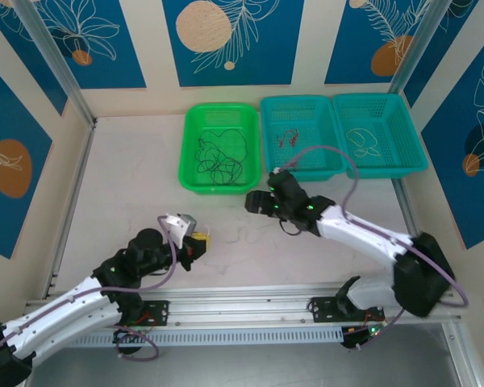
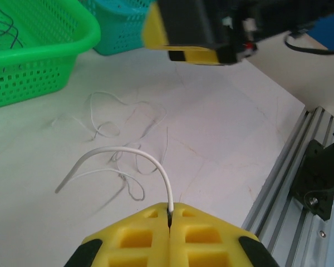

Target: Untangle the cables

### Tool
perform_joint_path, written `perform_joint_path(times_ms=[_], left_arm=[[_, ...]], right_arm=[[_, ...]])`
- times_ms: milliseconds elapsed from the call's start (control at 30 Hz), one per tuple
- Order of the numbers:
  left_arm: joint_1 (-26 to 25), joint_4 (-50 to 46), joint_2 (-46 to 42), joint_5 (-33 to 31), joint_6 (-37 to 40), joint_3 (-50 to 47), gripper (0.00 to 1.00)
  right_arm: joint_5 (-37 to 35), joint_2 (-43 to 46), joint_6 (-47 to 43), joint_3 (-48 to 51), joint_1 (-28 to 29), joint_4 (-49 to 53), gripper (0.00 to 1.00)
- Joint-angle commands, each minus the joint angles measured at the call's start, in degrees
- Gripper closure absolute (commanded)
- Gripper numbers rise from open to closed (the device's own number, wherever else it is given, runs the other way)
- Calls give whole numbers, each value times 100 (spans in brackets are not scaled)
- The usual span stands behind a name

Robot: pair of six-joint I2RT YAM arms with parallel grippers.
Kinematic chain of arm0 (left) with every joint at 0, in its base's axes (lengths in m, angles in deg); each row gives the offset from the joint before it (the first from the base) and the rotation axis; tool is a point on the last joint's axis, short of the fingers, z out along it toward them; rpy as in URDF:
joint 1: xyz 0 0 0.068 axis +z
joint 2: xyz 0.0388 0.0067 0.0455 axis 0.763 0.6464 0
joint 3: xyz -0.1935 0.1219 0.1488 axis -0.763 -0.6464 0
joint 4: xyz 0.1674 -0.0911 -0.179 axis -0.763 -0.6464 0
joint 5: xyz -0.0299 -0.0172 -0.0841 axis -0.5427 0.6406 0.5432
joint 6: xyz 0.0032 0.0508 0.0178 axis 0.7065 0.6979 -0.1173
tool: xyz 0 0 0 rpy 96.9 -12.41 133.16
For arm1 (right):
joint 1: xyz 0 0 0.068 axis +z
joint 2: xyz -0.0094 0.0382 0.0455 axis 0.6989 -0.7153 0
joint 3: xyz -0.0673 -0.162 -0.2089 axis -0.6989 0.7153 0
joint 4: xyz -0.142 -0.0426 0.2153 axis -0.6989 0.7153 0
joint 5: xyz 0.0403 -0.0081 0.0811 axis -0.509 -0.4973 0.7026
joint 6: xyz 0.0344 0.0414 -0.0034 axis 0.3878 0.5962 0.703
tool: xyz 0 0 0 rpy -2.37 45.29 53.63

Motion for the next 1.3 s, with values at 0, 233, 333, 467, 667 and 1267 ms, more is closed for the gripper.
perform_joint_path(times_ms=[0, 233, 333, 467, 667, 1267], left_arm=[[8, -431, -221, -179, -76, -2, 100], [16, -1126, -990, -361, -41, -61, 100], [16, -1186, -1109, -399, -17, -126, 100], [16, -1001, -1060, -389, -24, -211, 100], [16, -1001, -1028, -466, 3, -165, 100], [24, -2122, -1424, -1818, -334, 54, 100]], right_arm=[[-1213, -842, 430, -555, 157, 921, 14], [-1605, -1716, 783, -742, 175, 1532, 6], [-1741, -1886, 1081, -758, 236, 1987, 7], [-1443, -1868, 1419, -405, 227, 1758, 24], [-684, -1759, 1669, 16, 149, 935, 54], [-466, 1424, 1621, 1332, -1173, 62, 100]])
